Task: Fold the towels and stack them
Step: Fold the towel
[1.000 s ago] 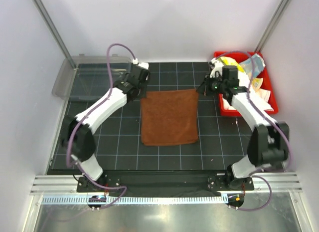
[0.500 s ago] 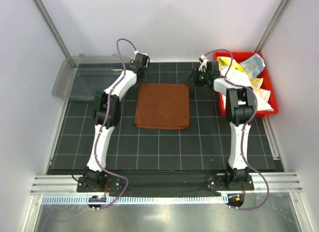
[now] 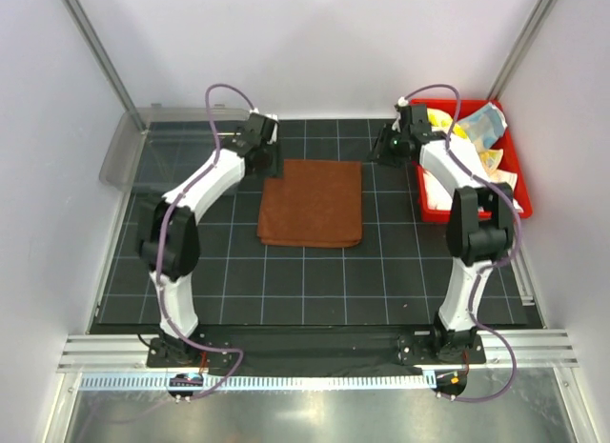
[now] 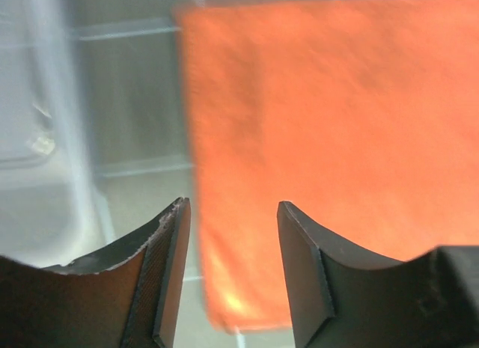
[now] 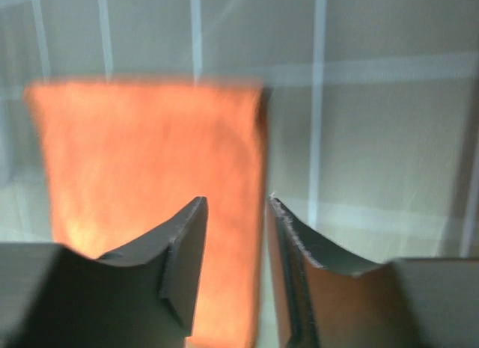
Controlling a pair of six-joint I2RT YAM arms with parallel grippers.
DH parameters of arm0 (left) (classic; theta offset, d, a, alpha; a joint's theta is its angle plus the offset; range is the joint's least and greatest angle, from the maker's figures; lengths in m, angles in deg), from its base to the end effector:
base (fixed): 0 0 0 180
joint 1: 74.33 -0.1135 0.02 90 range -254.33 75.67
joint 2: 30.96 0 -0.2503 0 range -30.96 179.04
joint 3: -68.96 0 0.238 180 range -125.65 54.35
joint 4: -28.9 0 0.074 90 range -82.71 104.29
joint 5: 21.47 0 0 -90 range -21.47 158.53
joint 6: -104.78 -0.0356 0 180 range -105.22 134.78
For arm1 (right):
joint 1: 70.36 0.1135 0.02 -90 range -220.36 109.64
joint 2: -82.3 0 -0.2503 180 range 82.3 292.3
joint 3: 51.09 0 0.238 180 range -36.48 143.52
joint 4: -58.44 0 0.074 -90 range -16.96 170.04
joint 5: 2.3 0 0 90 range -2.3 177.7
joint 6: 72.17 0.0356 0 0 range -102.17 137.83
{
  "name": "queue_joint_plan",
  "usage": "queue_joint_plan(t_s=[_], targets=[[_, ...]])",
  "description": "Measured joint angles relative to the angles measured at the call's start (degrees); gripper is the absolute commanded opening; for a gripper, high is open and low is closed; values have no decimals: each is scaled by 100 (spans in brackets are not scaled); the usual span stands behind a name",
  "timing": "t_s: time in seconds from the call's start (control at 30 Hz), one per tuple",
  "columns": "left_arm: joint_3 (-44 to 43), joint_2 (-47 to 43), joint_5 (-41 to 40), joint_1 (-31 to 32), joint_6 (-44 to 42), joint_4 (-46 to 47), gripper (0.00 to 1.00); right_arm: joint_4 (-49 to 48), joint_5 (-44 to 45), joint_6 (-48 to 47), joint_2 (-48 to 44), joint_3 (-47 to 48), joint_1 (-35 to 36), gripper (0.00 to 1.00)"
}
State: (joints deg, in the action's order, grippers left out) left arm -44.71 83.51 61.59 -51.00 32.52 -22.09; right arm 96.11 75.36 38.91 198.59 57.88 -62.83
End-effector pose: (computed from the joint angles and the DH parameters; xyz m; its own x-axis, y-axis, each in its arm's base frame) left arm 0.3959 -0.1661 0.2521 -0.7861 0.0096 -0.6181 0.0892 0.9912 -0.0980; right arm 0.4390 0.0657 0.2307 -0.7539 0.2548 -0.6056 -0.0072 0.9185 0.3954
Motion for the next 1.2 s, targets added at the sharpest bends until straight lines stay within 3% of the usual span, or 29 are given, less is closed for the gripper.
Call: queue_joint_plan(t_s=[0.2, 0.47, 0.63, 0.83, 1.0, 1.2], targets=[[1668, -1043, 474, 581, 656, 385, 50, 98, -247, 337, -1338, -1735, 608, 33], [3064, -949, 726, 627, 1532, 531, 49, -356, -879, 627, -1362, -3600, 1025, 29], [3416, -1174, 691, 940, 1943, 708, 49, -492, -697, 540, -1834, -4109, 999, 30], [4009, -1943, 879, 1346, 2450, 568, 54, 13, -221, 304, -2444, -4470, 999, 31], [4015, -2402, 688, 1128, 2535, 442, 53, 269, -81, 457, -2815, -4450, 999, 34], [4094, -2406, 636, 901, 2573, 487, 50, 518, 197, 647, -2927, -4164, 1005, 31]])
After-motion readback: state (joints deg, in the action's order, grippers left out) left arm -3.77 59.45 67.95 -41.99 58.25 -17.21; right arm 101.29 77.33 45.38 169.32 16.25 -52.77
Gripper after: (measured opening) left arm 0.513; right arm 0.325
